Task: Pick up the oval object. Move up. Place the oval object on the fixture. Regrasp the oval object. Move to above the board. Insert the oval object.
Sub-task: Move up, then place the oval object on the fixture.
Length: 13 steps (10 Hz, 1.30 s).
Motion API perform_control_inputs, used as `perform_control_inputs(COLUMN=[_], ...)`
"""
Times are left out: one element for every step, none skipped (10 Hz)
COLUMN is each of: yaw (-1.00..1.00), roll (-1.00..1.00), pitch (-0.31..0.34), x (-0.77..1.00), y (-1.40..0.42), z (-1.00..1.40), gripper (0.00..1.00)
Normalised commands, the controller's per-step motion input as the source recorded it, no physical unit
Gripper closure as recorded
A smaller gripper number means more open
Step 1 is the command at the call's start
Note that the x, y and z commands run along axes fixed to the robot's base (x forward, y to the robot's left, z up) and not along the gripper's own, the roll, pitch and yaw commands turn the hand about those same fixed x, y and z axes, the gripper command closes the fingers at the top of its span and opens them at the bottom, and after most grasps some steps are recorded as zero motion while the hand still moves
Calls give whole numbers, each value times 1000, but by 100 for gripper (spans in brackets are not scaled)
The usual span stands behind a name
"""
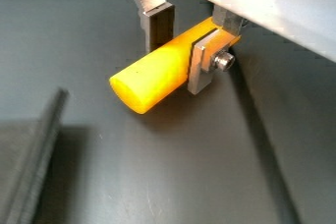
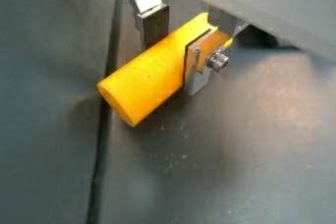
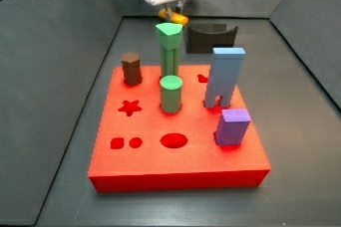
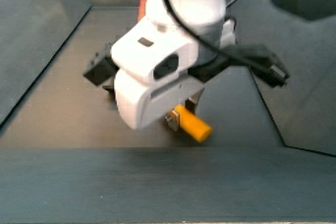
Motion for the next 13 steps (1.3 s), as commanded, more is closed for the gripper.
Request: perform_control_inputs(yaw=[11, 3, 5, 0, 5, 2, -5, 0, 8, 14, 19, 28, 29], roll=[43, 68, 84, 0, 7, 19, 46, 67, 81, 96, 106, 104, 103], pitch=[48, 72, 90, 0, 18, 28, 47, 70, 84, 92, 98, 94, 97], x=[-39, -24, -17, 0, -2, -7, -12, -16, -20, -22, -25, -27, -28], y=[-10, -10, -7, 0, -1, -1, -4, -5, -10, -13, -16, -18, -17], z=[546, 351, 209, 1000, 1000, 1000, 1000, 1000, 1000, 1000, 1000, 1000, 887], gripper=[100, 100, 100, 100, 100, 100, 100, 100, 100, 100, 100, 100, 100])
